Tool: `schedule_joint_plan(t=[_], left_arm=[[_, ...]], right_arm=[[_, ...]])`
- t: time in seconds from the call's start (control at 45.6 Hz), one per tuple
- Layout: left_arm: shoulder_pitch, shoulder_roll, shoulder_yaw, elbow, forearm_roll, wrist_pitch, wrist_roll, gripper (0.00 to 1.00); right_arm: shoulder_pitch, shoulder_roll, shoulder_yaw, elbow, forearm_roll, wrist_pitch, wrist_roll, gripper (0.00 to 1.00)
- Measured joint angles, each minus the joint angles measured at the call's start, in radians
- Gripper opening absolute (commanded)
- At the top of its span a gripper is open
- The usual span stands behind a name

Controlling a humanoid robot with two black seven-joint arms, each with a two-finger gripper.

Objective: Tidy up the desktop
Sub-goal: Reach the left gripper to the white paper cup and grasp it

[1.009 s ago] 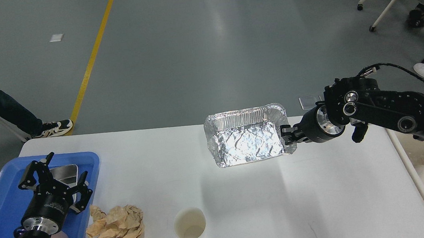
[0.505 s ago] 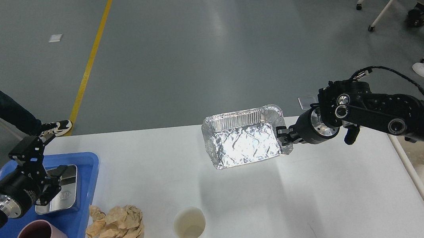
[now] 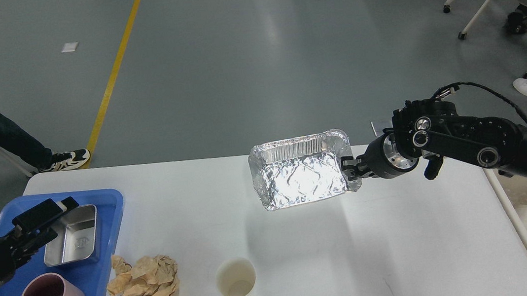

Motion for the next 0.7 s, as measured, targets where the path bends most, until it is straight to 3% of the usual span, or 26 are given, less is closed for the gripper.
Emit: schedule_joint_plan(t=[0.219,0.461,0.702], left_arm=[[0.007,0.101,-0.005,-0.050,0.097,0.001,0.000,0.98],[-0.003,0.076,-0.010,-0.052,0.147,-0.006,0.001,0.98],[-0.024,0.031,-0.006,-0.044,0.159,-0.013,-0.037,0.97]], right_arm=[[-0.003,-0.002,0.000,0.000,0.000,0.000,0.000,0.00],[-0.006,-0.006,0.000,0.001,0.000,0.000,0.000,0.00],[-0.007,-0.010,0.000,0.006,0.001,-0.002,0.000,0.00]])
